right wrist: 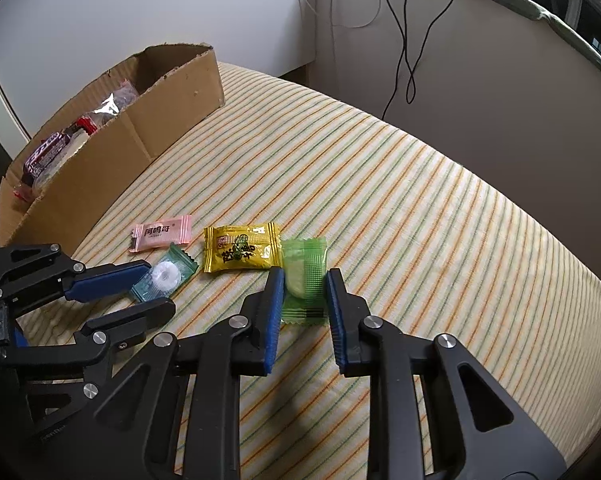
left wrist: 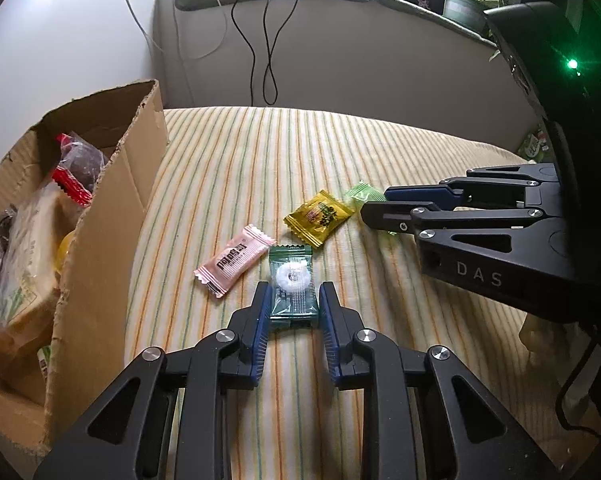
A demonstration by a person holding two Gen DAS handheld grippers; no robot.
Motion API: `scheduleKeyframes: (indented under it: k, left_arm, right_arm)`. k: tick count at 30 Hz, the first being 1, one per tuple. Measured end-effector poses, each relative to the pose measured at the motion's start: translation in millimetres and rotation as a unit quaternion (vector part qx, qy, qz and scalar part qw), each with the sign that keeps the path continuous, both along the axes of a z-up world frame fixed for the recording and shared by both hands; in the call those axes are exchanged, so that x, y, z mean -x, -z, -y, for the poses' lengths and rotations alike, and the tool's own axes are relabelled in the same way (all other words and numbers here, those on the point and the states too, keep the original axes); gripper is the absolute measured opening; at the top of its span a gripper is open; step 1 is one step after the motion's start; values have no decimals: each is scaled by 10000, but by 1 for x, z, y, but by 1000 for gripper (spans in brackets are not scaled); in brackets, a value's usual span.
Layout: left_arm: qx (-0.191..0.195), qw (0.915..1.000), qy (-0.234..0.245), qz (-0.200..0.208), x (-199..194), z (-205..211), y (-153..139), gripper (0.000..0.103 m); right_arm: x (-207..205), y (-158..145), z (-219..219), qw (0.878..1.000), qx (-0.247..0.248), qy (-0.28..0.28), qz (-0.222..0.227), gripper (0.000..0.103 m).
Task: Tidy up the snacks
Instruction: 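Grasp the green mint packet with the left tool while the right grasps the green packet, then carry the mint packet and green packet with both tools over the box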
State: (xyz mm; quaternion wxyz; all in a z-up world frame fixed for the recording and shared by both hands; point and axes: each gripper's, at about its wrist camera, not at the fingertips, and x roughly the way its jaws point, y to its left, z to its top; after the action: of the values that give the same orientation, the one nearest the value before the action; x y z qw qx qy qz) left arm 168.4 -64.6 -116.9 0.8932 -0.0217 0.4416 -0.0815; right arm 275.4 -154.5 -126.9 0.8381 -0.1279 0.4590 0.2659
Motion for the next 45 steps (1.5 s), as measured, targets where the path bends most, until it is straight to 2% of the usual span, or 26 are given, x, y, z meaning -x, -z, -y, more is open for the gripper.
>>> scheduleKeyframes:
  k: [10,20,27,45]
  left_arm:
    - [156,9994,80,302,22,-1,-24,22]
    - [296,9971,-71,696,47,-25,-54,22]
    - [296,9954,-271,874,57,-50,-65,22]
    - [103,9907,-817,1086,64,-107,-78,22]
  right_arm:
    - [16,-26,17,9996,-133,185,195,22]
    - [39,-60,13,9984,-245,139,500,22]
    - [44,-79,-12,9972,-332,7,672,22]
    - [47,-91,-95,9948,-556,-431,738,22]
